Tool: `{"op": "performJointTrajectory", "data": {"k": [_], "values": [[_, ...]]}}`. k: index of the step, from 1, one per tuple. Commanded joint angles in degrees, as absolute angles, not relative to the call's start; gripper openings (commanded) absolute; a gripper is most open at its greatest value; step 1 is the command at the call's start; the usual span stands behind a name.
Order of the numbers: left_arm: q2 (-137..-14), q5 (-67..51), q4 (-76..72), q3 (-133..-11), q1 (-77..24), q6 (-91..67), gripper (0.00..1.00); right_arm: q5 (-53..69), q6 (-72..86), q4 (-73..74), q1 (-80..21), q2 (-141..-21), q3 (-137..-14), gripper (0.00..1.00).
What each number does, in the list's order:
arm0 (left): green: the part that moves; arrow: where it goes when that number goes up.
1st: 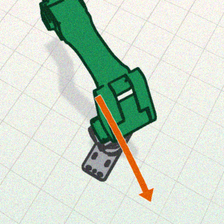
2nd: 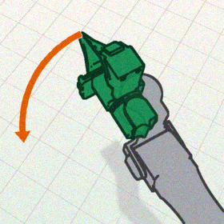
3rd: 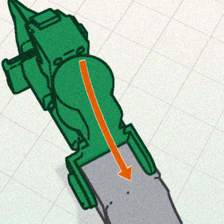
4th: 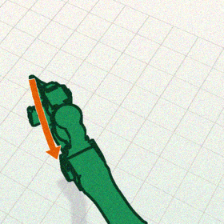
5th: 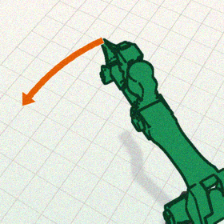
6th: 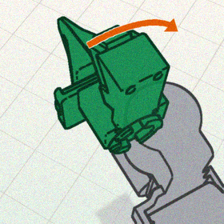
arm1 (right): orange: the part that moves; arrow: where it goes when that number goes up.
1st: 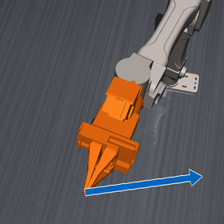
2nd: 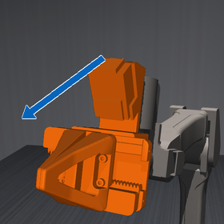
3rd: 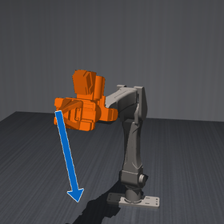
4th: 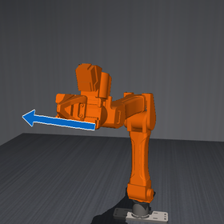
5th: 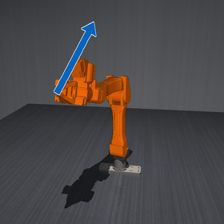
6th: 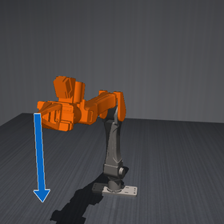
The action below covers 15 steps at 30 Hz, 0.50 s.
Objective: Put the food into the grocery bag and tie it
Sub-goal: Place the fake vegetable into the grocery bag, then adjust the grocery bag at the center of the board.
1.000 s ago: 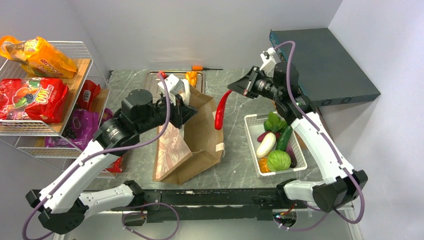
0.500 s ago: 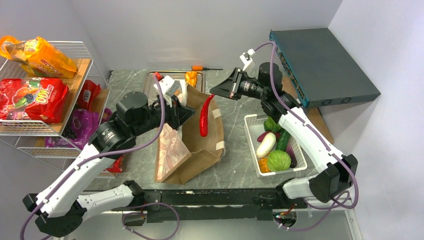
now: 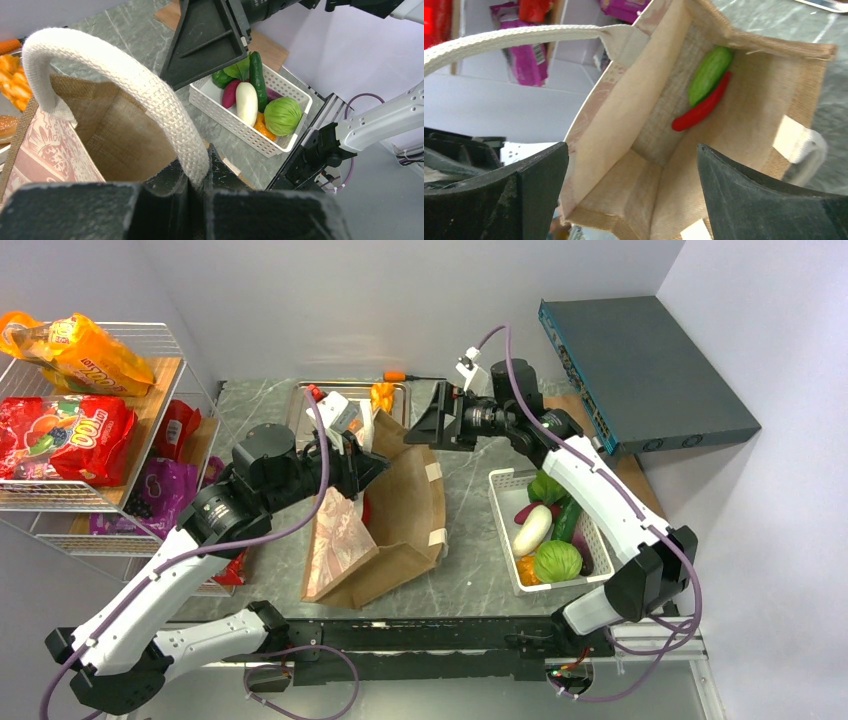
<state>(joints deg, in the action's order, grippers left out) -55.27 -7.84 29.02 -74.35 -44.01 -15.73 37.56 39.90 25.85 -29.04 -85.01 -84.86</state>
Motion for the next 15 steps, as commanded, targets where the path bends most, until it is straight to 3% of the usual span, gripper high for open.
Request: {"op": "performJointTrajectory", "data": {"k": [1, 10, 15], "values": [[-53.70, -7.76, 25.56, -75.34, -43.90, -16.03, 0.00, 29.57, 31.62, 35.47, -28.83, -81.57, -88.70, 1.00], [-53.57, -7.84, 25.59, -75.38, -43.89, -16.60, 0.00, 23.89, 29.01, 41.18, -26.46, -78.07, -77.85, 0.95], [-52.90, -7.91, 25.41, -74.68, -43.83, -17.21, 0.00, 25.85, 30.33, 38.80, -26.43, -77.66, -71.24, 0.80]]}}
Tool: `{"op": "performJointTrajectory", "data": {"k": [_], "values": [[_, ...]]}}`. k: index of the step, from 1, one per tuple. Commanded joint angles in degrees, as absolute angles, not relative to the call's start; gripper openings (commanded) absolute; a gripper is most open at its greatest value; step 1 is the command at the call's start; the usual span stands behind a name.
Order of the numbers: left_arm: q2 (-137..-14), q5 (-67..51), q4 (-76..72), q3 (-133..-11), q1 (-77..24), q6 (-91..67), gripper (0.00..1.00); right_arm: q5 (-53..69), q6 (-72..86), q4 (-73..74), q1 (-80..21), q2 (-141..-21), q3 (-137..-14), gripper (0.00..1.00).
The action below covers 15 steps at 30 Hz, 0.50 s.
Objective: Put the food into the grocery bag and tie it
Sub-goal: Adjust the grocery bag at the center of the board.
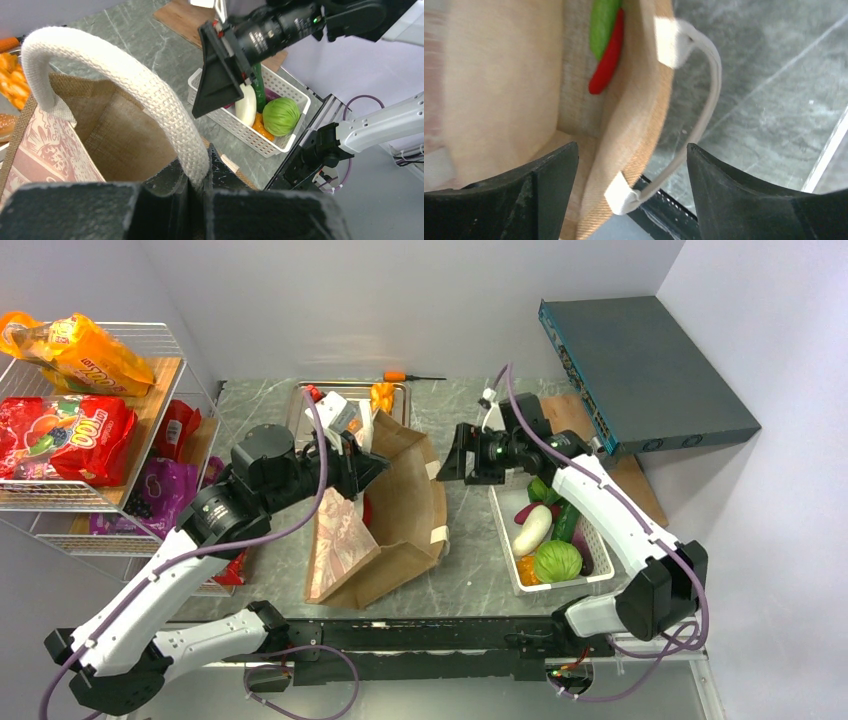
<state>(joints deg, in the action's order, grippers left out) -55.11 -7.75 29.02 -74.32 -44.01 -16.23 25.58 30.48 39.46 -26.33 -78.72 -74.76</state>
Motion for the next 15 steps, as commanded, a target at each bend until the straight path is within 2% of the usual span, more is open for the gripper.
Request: {"op": "performJointTrajectory", "data": {"k": [1, 9, 11, 15], "values": [[-52.84, -7.91, 25.36, -74.57, -43.90, -17.29, 0.00, 26.09, 30.44, 38.31, -26.45, -77.90, -70.59, 0.77], [-52.16, -7.44, 25.65, -74.20, -43.90, -17.74, 0.00, 31.05, 34.70, 31.96, -26.72, -83.04, -66.25, 0.61], [-51.68, -7.05, 25.62, -73.90, -43.90, -17.89, 0.00, 31.85, 35.02, 30.98, -27.21, -83.98, -66.31, 0.52], [-50.45, -6.43, 25.50, -72.96, -43.94, -18.18, 0.00, 32.52, 35.09, 30.53, -27.98, -85.34, -66.82, 0.45]]}}
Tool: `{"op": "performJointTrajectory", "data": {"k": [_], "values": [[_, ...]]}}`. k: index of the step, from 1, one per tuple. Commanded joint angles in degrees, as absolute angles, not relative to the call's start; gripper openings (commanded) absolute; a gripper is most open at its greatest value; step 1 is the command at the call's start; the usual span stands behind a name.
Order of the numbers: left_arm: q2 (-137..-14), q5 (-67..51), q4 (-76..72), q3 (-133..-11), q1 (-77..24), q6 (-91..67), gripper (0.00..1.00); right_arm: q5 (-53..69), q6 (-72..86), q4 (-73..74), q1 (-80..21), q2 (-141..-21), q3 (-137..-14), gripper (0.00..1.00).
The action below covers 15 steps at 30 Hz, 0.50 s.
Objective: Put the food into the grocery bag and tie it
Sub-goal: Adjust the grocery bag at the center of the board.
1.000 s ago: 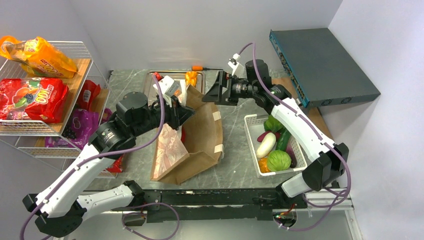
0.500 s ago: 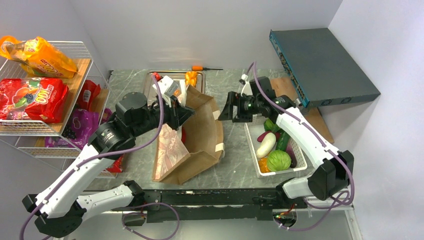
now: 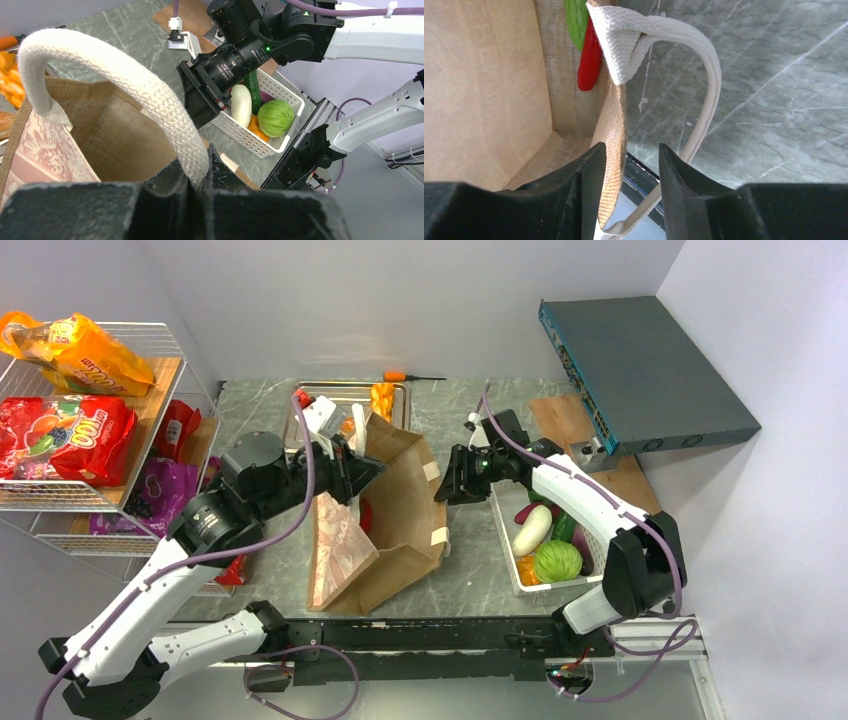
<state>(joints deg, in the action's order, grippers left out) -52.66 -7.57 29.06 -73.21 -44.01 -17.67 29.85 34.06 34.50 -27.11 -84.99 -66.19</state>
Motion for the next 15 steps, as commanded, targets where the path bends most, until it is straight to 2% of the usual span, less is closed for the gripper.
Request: {"op": "performJointTrajectory", "data": {"k": [1, 5, 11, 13, 15], "values": [[-50.21, -6.34, 25.42, -72.73, -43.94, -18.19, 0.00, 32.66, 35.15, 30.38, -28.03, -85.53, -66.83, 0.44], [-49.47, -5.94, 25.44, -72.04, -43.90, -18.56, 0.00, 33.54, 35.00, 30.07, -28.88, -86.32, -67.04, 0.39], [-48.45, -5.72, 25.41, -71.00, -43.88, -18.94, 0.00, 35.69, 35.31, 28.74, -29.65, -87.61, -66.30, 0.13], [-48.21, -5.41, 25.55, -70.94, -43.89, -18.90, 0.00, 35.73, 34.85, 29.32, -29.79, -87.81, -66.78, 0.00], [-48.01, -5.04, 25.80, -71.13, -43.94, -18.78, 0.00, 35.24, 33.90, 31.11, -29.83, -87.98, -68.02, 0.00]]}}
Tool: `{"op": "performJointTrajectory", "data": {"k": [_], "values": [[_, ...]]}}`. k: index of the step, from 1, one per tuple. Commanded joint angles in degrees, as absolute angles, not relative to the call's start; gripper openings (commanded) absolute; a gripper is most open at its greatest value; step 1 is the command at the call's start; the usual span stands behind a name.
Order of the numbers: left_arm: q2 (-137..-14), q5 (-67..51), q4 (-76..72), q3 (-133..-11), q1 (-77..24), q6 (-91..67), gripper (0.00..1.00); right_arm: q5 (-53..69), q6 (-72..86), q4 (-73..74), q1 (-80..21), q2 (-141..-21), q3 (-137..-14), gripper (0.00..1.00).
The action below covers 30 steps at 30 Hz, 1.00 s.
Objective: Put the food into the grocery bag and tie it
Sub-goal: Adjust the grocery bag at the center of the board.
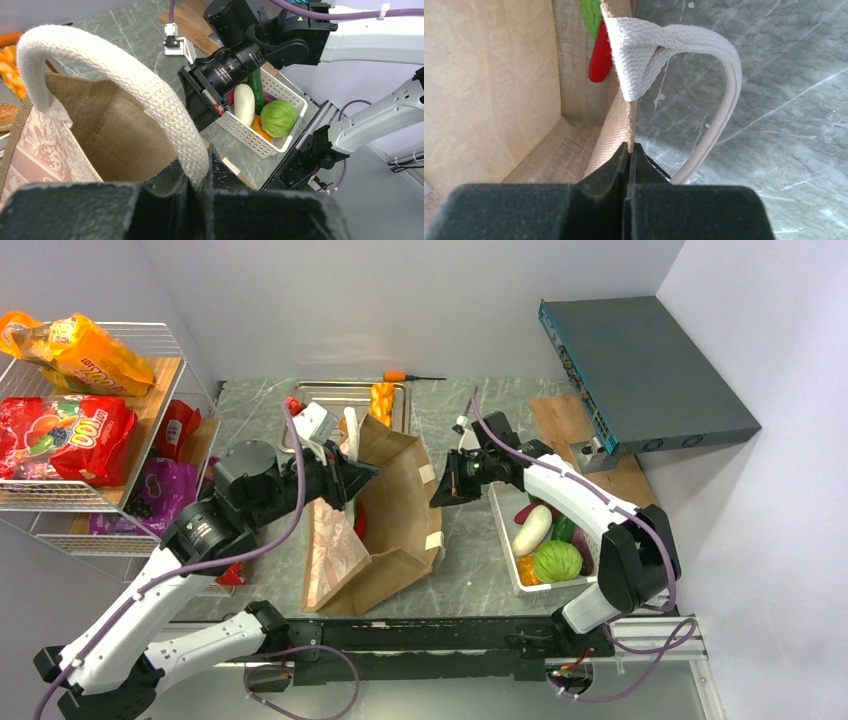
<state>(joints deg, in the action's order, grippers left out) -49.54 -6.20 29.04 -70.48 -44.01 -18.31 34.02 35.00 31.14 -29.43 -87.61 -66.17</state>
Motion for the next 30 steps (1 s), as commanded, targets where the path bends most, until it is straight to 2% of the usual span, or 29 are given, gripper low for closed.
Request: {"op": "performJointTrajectory", "data": {"k": [1, 6, 7, 8, 9, 10, 11, 12, 17, 23, 26, 30], "values": [[-47.92, -4.73, 26.18, -71.29, -43.94, -18.73, 0.00, 34.78, 33.26, 32.35, -29.84, -87.98, -69.09, 0.00], [-46.45, -0.44, 29.75, -71.84, -43.93, -19.62, 0.00, 30.41, 30.17, 41.48, -29.72, -86.92, -77.25, 0.00], [-45.62, 1.79, 30.70, -71.80, -43.94, -20.32, 0.05, 29.27, 29.60, 43.55, -29.74, -86.59, -78.98, 0.00], [-44.62, 4.18, 32.07, -71.61, -43.85, -21.41, 0.22, 28.26, 28.97, 45.57, -29.71, -86.33, -80.65, 0.00], [-43.63, 6.50, 33.31, -71.36, -43.93, -22.49, 0.45, 27.20, 28.43, 47.41, -29.65, -86.05, -82.01, 0.00], [-42.72, 8.24, 34.56, -71.21, -43.94, -23.30, 0.61, 26.57, 27.99, 49.05, -29.61, -85.80, -83.27, 0.00], [-41.97, 10.14, 36.25, -71.12, -43.86, -24.60, 0.87, 26.21, 27.62, 50.59, -29.62, -85.52, -84.17, 0.00], [-41.37, 12.21, 38.02, -71.12, -43.84, -25.55, 0.98, 25.97, 27.27, 51.87, -29.54, -85.13, -85.03, 0.00], [-38.69, 15.77, 43.13, -69.96, -43.86, -29.47, 0.99, 24.45, 26.42, 57.09, -29.36, -83.79, -89.02, 0.00], [-40.94, 16.76, 46.89, -73.93, -43.81, -29.45, 0.94, 21.99, 24.48, 64.31, -29.33, -85.04, -97.39, 0.00], [-42.25, 16.29, 46.83, -75.62, -43.82, -28.94, 0.99, 21.09, 23.18, 67.02, -29.23, -85.87, -100.62, 0.00], [-44.00, 16.23, 48.48, -79.20, -43.87, -28.28, 1.00, 19.05, 22.18, 69.53, -29.08, -85.88, -102.80, 0.00]]}}
